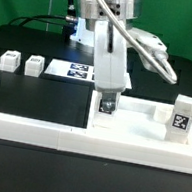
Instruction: Assemble square table
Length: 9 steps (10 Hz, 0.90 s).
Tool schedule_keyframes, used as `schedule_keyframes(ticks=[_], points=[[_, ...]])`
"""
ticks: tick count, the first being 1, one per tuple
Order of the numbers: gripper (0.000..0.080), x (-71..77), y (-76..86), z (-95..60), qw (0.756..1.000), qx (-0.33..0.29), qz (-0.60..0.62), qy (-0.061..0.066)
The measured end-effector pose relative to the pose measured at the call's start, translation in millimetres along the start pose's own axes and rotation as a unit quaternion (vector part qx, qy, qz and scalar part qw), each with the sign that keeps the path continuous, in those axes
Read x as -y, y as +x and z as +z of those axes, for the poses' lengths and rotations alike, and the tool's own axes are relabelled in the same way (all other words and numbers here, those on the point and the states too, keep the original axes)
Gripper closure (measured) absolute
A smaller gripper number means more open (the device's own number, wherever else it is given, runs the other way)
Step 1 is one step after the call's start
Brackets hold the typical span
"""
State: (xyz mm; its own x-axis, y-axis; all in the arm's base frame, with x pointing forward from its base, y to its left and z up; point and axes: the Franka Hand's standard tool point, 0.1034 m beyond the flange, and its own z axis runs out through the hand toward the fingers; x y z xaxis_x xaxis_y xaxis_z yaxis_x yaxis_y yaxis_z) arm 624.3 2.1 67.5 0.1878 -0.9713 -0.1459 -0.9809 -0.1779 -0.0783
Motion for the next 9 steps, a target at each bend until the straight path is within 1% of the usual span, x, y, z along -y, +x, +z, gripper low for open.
schedule_keyframes(ticks=[1, 2, 3, 4, 6, 7, 8, 9], points=[[0.018, -0.7, -0.3, 1.1, 0.996, -0.008, -0.087, 0.009], [0.0159, -2.1, -4.6, -0.8, 0.983, -0.01, -0.184, 0.012], [0.0159, -4.3, -9.2, -0.8, 0.971, -0.012, -0.238, 0.015], [0.0151, -4.9, -8.4, 0.1, 0.967, -0.012, -0.255, 0.014], [0.0151, -5.1, -7.1, 0.5, 0.944, -0.014, -0.329, 0.012], [0.0151, -4.2, -6.2, -0.1, 0.919, -0.019, -0.393, 0.004], [0.0151, 0.6, -4.4, -2.4, 0.862, -0.033, -0.506, -0.015], [0.0151, 3.5, -3.9, -2.6, 0.806, -0.033, -0.591, -0.03]])
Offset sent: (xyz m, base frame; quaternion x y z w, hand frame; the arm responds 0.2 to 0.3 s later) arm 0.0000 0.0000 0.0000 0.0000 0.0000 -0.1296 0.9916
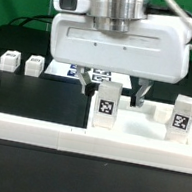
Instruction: Assemble square table
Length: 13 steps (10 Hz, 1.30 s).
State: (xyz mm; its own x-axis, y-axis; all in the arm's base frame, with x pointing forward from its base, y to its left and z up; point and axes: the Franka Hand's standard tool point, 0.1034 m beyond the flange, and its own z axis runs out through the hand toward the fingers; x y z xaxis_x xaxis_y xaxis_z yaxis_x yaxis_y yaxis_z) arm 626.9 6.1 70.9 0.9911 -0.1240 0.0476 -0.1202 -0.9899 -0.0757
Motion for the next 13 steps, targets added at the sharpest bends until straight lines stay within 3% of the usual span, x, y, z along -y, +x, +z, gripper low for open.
schedule_keyframes(ticks=[3, 4, 5, 6, 7, 9, 10, 11, 13], points=[[0.0151, 0.5, -1.1, 2.2, 1.0, 0.003, -0.002, -0.002], [0.0238, 0.6, -1.2, 2.4, 1.0, 0.003, 0.006, -0.001], [0.0421, 1.0, -1.3, 2.5, 0.999, 0.003, 0.04, -0.001], [0.0421, 0.9, -1.4, 2.5, 0.998, 0.003, 0.066, -0.001], [0.0508, -0.3, -1.4, 2.6, 0.995, 0.003, 0.102, -0.001], [0.0508, -0.8, -0.9, 2.6, 0.982, 0.001, 0.188, -0.002], [0.0508, -1.0, -0.9, 3.0, 0.966, -0.004, 0.258, -0.003], [0.0508, -1.6, -1.5, 3.3, 0.935, -0.005, 0.354, -0.003], [0.0508, -2.2, -2.2, 2.8, 0.846, 0.016, 0.533, 0.011]])
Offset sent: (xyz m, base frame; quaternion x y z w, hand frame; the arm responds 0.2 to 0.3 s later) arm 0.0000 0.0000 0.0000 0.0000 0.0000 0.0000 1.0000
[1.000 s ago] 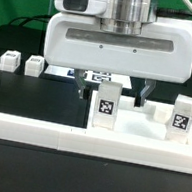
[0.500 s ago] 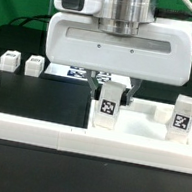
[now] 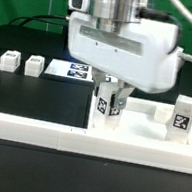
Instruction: Assemble square table
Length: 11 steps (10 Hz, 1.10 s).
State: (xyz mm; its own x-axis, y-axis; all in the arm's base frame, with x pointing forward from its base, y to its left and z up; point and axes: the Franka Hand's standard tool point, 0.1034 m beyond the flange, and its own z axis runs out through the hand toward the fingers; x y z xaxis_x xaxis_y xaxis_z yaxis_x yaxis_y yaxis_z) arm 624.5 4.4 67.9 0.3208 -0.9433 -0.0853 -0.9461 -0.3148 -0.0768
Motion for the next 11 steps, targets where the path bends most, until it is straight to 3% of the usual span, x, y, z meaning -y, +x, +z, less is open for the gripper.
schedule_keyframes(ticks=[2, 5, 7, 8, 9, 10, 11], points=[[0.0508, -0.4, 2.8, -0.8, 0.994, 0.021, 0.105, 0.002], [0.0508, -0.6, 1.0, -0.8, 0.992, 0.024, 0.127, -0.001], [0.0269, 0.0, 1.4, -1.3, 0.994, 0.023, 0.106, 0.001], [0.0187, 4.5, 6.5, -5.0, 1.0, 0.01, 0.007, 0.021], [0.0187, 5.2, 4.9, -6.8, 0.996, -0.001, -0.079, 0.033], [0.0156, 2.3, 2.5, -6.2, 0.982, -0.01, -0.184, 0.037], [0.0151, 1.8, 3.8, -5.3, 0.981, -0.01, -0.192, 0.035]])
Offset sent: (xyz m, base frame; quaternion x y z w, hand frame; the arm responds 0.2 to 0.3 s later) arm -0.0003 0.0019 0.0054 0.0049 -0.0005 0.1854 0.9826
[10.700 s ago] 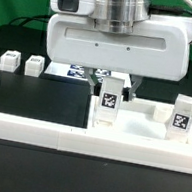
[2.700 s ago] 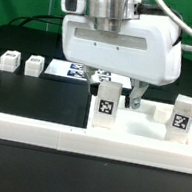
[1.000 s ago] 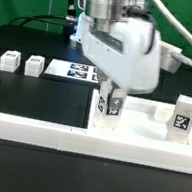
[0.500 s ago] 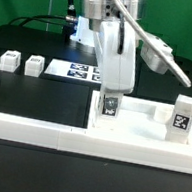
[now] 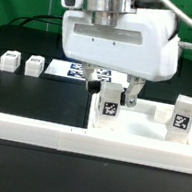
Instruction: Assemble square table
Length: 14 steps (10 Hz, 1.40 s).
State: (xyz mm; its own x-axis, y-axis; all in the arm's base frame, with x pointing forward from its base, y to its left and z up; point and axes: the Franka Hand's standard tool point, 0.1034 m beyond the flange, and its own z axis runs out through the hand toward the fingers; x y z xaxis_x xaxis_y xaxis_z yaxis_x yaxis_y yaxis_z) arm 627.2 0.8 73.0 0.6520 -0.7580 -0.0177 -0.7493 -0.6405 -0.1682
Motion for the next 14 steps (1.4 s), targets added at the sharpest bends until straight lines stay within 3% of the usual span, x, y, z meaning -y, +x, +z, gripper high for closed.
schedule_keyframes(ticks=[3, 4, 6, 9, 12, 14], points=[[0.0151, -1.0, 0.6, 0.7, 0.992, -0.002, -0.126, -0.004], [0.0151, 2.6, -1.9, 0.8, 0.976, -0.009, -0.217, -0.019], [0.0151, 7.7, -13.5, 7.0, 0.905, 0.038, -0.421, -0.054], [0.0151, 8.9, -8.6, 7.4, 0.914, 0.027, -0.402, -0.051], [0.0507, 4.0, -2.3, 6.2, 0.951, 0.019, -0.304, -0.057], [0.0507, 2.6, -1.1, 7.0, 0.97, 0.015, -0.236, -0.058]])
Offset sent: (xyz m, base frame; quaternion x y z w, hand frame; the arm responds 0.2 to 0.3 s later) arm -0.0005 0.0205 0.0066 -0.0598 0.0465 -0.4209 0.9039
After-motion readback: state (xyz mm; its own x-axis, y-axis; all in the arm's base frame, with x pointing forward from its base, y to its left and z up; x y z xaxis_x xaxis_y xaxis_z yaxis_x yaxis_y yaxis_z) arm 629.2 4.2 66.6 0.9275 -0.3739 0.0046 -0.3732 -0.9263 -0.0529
